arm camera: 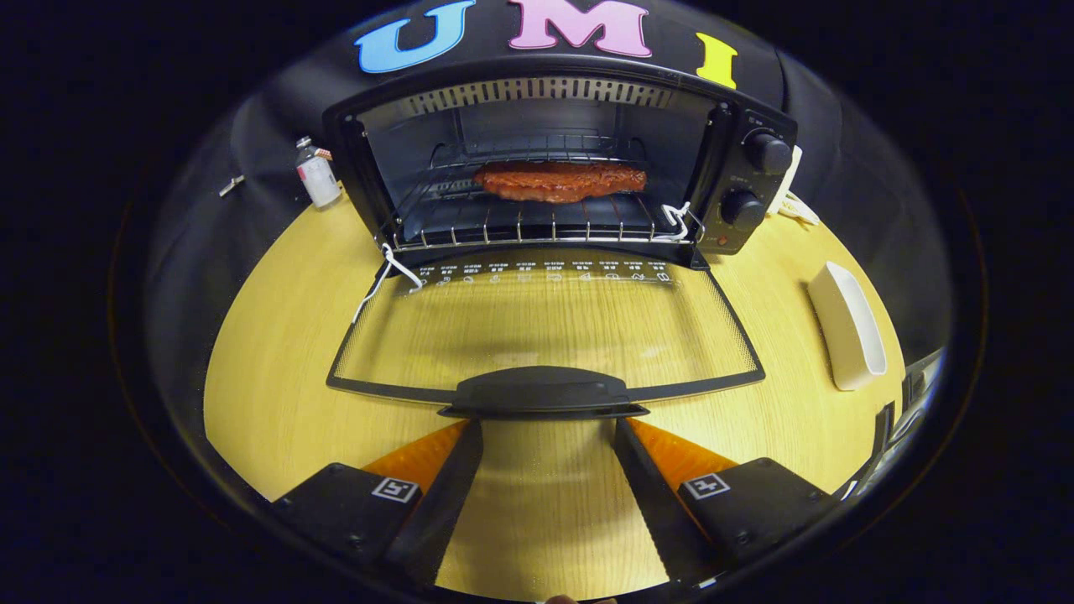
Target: Open the toaster oven, put the food inside, and close the toaster oven door.
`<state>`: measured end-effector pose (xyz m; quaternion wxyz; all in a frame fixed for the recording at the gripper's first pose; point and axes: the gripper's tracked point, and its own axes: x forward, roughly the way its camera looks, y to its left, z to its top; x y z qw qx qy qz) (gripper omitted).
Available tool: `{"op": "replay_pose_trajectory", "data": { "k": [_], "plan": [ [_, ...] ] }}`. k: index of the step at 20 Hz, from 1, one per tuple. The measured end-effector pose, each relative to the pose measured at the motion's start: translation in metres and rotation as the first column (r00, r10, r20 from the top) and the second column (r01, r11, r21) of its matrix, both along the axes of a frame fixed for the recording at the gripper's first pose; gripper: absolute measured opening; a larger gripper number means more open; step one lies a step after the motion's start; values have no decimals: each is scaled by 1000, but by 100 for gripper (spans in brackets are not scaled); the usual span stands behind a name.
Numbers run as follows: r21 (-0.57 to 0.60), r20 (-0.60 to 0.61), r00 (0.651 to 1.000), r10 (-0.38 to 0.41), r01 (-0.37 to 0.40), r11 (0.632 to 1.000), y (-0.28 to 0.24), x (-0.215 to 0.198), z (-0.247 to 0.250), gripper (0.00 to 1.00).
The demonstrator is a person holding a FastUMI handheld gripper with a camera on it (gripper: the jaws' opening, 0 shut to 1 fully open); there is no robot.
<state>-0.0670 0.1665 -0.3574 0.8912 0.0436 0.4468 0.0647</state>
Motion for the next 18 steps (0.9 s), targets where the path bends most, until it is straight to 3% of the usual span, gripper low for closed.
{"op": "replay_pose_trajectory", "data": {
  "k": [10, 18],
  "plan": [
    [18, 114, 993, -13, 11, 1000, -6, -1, 54, 99],
    [-5, 278, 960, 6, -4, 1000, -14, 13, 105, 99]
  ]
}}
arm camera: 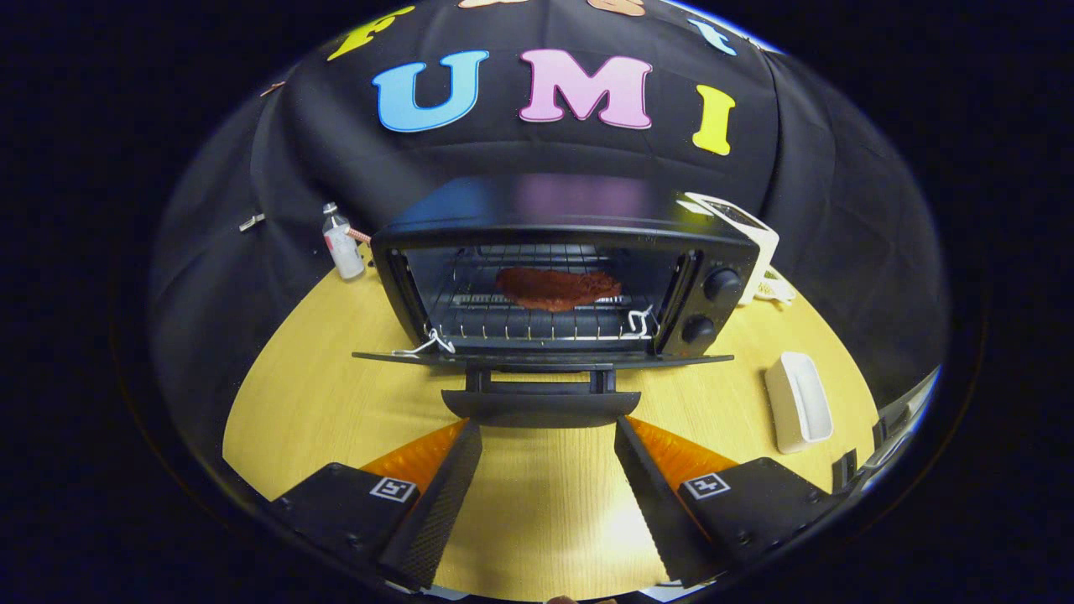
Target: Open the toaster oven, put the food inside, and close the toaster oven door.
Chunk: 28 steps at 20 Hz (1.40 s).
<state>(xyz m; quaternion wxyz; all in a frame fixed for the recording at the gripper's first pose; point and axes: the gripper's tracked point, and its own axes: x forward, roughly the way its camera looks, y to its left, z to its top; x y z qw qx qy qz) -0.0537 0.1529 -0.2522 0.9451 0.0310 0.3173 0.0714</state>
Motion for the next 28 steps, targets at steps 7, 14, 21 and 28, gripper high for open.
{"op": "replay_pose_trajectory", "data": {
  "k": [7, 14, 21, 28],
  "plan": [
    [44, 28, 999, -27, 26, 999, -7, 19, 17, 98],
    [39, 51, 998, -24, 22, 999, -22, 24, 24, 98],
    [52, 131, 991, -18, 11, 999, -46, 20, 67, 98],
    [27, 347, 938, -18, 9, 1000, -94, 40, 177, 98]
  ]
}}
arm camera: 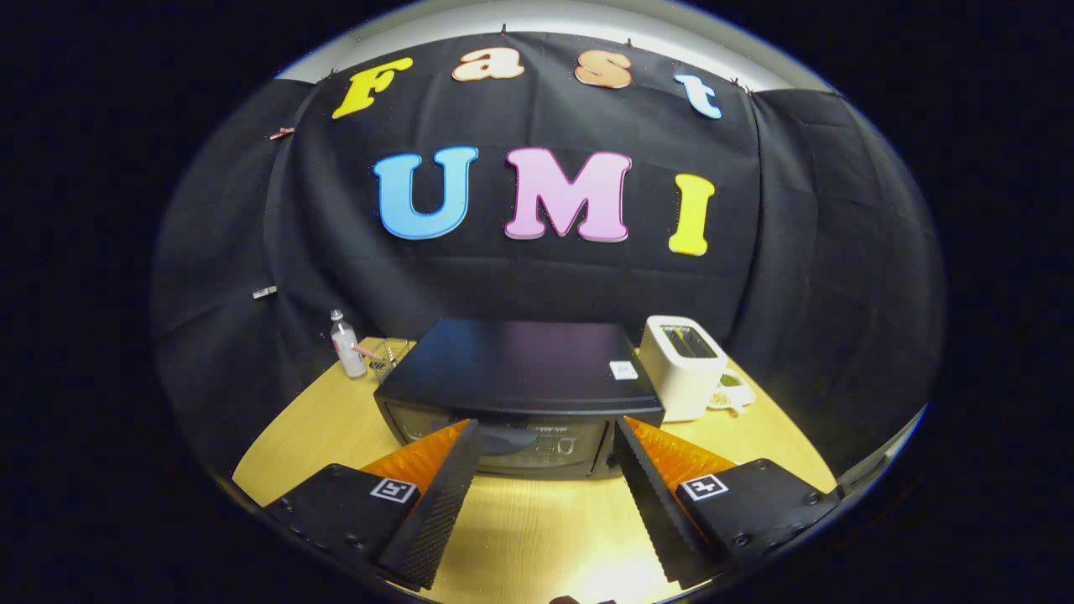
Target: Open the toaster oven, put the food inside, and close the toaster oven door.
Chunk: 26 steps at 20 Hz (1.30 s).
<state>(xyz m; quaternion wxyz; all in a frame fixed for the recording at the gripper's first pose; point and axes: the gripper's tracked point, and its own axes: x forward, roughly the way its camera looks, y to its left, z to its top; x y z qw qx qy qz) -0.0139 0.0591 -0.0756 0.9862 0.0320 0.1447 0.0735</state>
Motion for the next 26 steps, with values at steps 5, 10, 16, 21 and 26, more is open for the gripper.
{"op": "replay_pose_trajectory", "data": {
  "k": [5, 10, 16, 21, 26],
  "plan": [
    [-15, 117, 993, -26, 28, 1000, -37, 1, 69, 97],
    [1, 198, 980, -20, 20, 1000, -73, 0, 119, 97],
    [36, 258, 966, -36, 28, 999, -110, -5, 146, 98],
    [63, 247, 968, -38, 23, 998, -133, 2, 145, 98],
    [69, 223, 975, -24, 8, 998, -139, 6, 131, 98]
  ]
}}
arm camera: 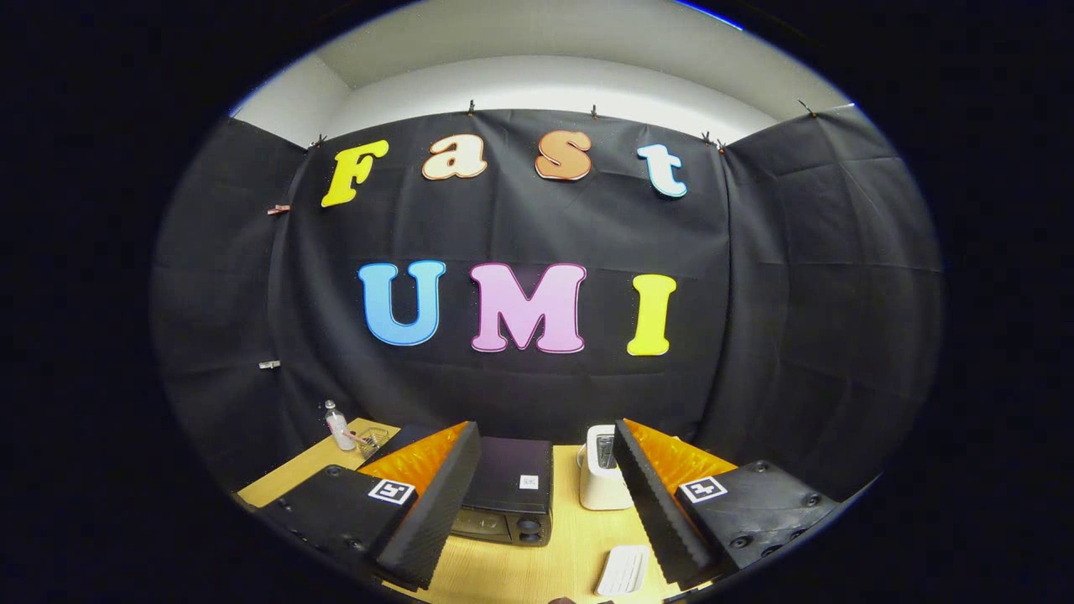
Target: Open the toaster oven, put the food inside, and close the toaster oven door.
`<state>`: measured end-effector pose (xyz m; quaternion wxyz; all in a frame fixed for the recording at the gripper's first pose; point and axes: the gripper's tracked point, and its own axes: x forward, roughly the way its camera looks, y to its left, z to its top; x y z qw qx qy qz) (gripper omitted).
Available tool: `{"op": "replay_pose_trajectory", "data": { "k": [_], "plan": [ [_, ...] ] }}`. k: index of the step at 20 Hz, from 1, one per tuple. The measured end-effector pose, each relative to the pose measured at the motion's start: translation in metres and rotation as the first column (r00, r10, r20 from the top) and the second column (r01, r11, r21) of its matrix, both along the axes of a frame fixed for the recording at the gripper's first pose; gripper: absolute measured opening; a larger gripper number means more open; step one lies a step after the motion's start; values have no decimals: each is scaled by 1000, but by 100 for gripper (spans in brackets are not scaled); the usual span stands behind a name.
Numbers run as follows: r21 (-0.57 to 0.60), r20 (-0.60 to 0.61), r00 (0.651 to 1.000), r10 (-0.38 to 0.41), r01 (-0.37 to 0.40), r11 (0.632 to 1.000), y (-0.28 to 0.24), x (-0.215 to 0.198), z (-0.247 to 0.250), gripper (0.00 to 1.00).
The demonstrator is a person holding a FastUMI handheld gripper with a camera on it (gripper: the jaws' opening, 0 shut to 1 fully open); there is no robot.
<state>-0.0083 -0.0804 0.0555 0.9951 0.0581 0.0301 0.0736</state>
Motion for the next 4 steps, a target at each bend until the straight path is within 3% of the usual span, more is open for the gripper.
{"op": "replay_pose_trajectory", "data": {
  "k": [4],
  "plan": [
    [-1, -3, 1000, 8, -8, 1000, 1, 4, -6, 98]
  ]
}}
